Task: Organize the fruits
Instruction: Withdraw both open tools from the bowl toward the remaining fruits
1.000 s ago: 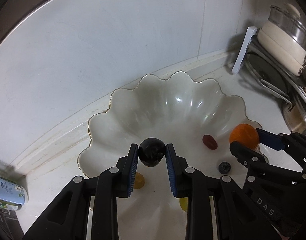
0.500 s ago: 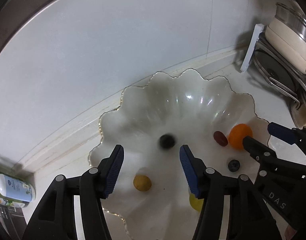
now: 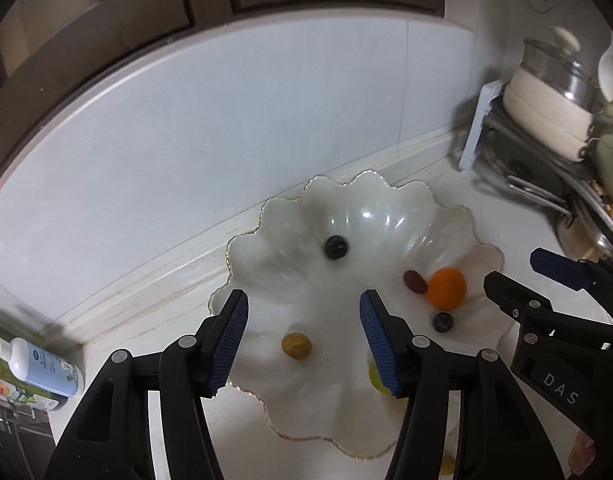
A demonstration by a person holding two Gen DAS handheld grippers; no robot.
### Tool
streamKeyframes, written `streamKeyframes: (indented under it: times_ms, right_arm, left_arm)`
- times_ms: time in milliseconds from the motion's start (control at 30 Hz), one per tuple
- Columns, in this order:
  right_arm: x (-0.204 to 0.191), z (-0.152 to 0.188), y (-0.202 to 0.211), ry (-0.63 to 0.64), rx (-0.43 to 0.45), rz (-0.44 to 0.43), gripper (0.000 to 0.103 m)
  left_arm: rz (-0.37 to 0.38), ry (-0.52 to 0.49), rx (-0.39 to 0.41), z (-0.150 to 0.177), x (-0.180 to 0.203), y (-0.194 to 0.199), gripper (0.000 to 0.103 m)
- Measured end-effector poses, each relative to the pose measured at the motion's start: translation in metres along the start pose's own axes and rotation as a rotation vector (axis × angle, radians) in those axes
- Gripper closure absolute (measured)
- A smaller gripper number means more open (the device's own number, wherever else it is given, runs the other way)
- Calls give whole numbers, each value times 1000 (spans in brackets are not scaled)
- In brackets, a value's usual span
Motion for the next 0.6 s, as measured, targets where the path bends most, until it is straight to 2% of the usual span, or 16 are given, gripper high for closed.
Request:
streamKeyframes:
  times_ms: [367, 600]
  right_arm:
    - [-6, 6, 54, -1, 99, 47, 48]
    - [-8, 15, 83, 13, 151, 92, 48]
  left_arm:
    - [26, -21, 127, 4, -3, 54, 46]
    - [69, -25, 166, 13, -1, 82, 46]
Point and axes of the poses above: each gripper's, at about its wrist camera, not at the fingertips, and y roughly against the way its jaws point, x to its right, z to its underside, the point moved 5 cm from there along -y, roughly the way its jaws point, and after that the axes turned 15 degrees about y, right-handed, at the moved point
